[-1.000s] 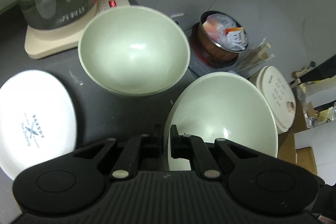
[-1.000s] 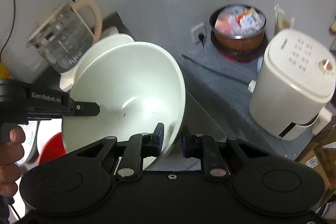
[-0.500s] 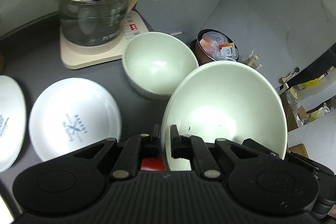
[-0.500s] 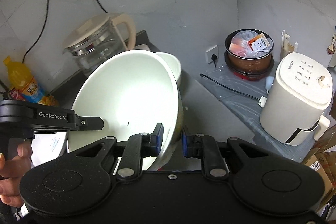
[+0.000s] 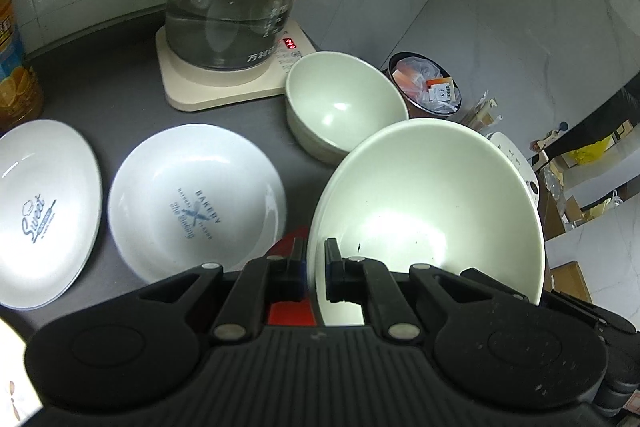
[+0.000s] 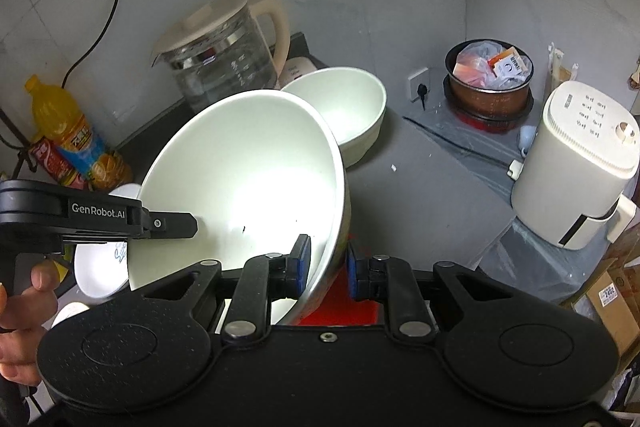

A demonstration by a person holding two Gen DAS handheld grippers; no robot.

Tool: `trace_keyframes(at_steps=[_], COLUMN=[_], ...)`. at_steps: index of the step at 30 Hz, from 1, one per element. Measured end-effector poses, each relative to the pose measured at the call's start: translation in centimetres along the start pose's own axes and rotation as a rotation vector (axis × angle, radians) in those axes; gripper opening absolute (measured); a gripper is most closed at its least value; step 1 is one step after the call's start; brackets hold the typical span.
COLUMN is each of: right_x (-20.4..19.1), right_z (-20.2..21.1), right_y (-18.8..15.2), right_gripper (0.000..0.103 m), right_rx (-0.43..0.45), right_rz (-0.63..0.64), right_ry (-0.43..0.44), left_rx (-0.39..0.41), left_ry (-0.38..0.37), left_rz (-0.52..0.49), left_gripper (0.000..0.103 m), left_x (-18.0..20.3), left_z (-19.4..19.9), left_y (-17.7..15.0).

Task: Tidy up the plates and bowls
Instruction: 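Lift the large cream bowl with both grippers and lower it into the red bowl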

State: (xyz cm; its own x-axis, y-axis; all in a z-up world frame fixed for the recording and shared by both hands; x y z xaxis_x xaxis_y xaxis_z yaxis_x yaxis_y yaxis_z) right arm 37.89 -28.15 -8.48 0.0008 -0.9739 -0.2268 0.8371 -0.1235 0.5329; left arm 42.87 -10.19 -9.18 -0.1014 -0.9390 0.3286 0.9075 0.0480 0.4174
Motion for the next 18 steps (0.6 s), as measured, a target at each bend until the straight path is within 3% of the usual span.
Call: trace_keyframes(at_steps=[18], right_x=[-1.2], right_z=[-1.5], right_y=[-4.1], right_gripper=[0.022], right_rx=[-0.115], right_rz=[-0.039], right_ry=[-0.024], left_rx=[-0.088], left_ry=[-0.017], left_rz=[0.019], left_gripper=[0.007], left_x=[-3.2], left_z=[-0.6], left_y=[-3.6])
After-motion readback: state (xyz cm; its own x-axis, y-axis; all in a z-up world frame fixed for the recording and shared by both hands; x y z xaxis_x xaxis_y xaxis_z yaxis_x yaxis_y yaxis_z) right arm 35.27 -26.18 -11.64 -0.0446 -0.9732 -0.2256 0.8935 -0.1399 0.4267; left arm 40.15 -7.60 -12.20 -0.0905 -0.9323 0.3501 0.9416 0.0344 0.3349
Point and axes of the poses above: each gripper's, at about its wrist camera, not at the fingertips, and z roughly against the way its jaws point, x to its right, y to its top, the point moved 2 cm from there along -z, roughly the way its jaws point, and after that the axes turned 1 degree about z, right-handed, at the moved point
